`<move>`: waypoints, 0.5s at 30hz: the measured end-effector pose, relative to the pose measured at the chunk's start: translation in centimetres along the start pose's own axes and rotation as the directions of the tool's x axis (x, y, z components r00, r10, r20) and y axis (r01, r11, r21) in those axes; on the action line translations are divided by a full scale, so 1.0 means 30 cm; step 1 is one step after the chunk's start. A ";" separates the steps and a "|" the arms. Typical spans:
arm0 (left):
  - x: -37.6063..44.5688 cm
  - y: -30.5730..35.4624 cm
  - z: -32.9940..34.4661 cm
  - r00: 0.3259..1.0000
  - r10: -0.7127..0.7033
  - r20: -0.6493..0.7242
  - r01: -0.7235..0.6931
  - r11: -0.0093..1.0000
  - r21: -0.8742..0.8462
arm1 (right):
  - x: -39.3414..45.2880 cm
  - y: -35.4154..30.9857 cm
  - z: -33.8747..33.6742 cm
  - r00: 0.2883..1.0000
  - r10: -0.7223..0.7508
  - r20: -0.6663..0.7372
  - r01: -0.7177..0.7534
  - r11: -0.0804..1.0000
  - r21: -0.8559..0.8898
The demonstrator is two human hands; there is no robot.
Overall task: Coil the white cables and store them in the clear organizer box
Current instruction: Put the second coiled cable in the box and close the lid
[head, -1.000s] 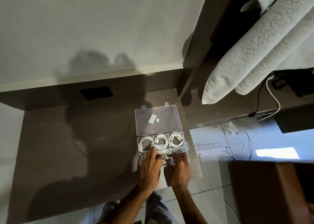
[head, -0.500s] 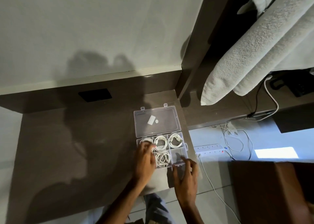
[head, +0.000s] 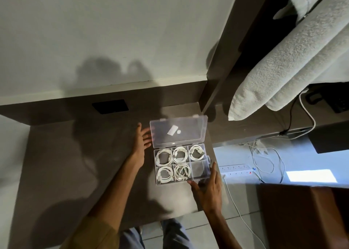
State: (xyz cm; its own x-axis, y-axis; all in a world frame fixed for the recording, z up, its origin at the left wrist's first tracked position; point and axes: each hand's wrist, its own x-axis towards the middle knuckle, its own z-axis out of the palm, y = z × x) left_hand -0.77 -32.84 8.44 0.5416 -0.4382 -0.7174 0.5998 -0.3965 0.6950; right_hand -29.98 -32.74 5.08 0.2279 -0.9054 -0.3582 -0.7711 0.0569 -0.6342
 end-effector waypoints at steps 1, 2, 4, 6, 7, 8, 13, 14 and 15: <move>-0.020 0.005 -0.002 1.000 0.021 0.014 -0.021 0.999 0.024 | 0.015 -0.015 0.001 1.000 -0.004 -0.003 0.004 1.000 0.013; -0.043 -0.001 -0.008 0.998 0.057 0.040 -0.060 0.994 0.090 | 0.031 -0.029 0.001 1.000 -0.003 -0.001 0.003 1.000 0.024; -0.089 -0.042 -0.024 0.962 0.221 0.160 -0.264 0.899 0.349 | 0.055 -0.053 -0.002 1.000 0.002 0.013 -0.003 0.999 0.049; -0.106 -0.110 -0.063 0.876 0.373 0.305 -0.481 0.650 0.588 | 0.064 -0.054 -0.019 0.998 -0.048 0.029 0.046 0.996 0.082; -0.113 -0.145 -0.082 0.848 0.368 0.381 -0.526 0.509 0.681 | 0.064 -0.049 -0.028 0.994 -0.098 0.043 0.094 0.991 0.090; -0.121 -0.185 -0.101 0.835 0.332 0.438 -0.545 0.394 0.740 | 0.063 -0.037 -0.036 0.987 -0.151 0.060 0.145 0.985 0.092; -0.171 -0.375 -0.131 0.838 0.363 0.408 -0.492 0.176 0.853 | 0.053 -0.019 -0.078 0.966 -0.227 0.123 0.228 0.974 0.006; -0.181 -0.391 -0.130 0.843 0.368 0.393 -0.478 0.176 0.860 | 0.057 -0.029 -0.082 0.967 -0.222 0.128 0.223 0.975 0.000; -0.189 -0.401 -0.127 0.844 0.365 0.393 -0.477 0.177 0.861 | 0.067 -0.040 -0.085 0.963 -0.231 0.142 0.234 0.972 -0.010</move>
State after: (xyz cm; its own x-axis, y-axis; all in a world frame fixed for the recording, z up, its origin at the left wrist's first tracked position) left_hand -8.82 -22.51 3.95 0.4450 -0.8314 -0.3328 -0.6590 -0.5556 0.5070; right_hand -30.13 -35.69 6.87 0.4816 -0.8249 -0.2959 -0.7020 -0.1610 -0.6937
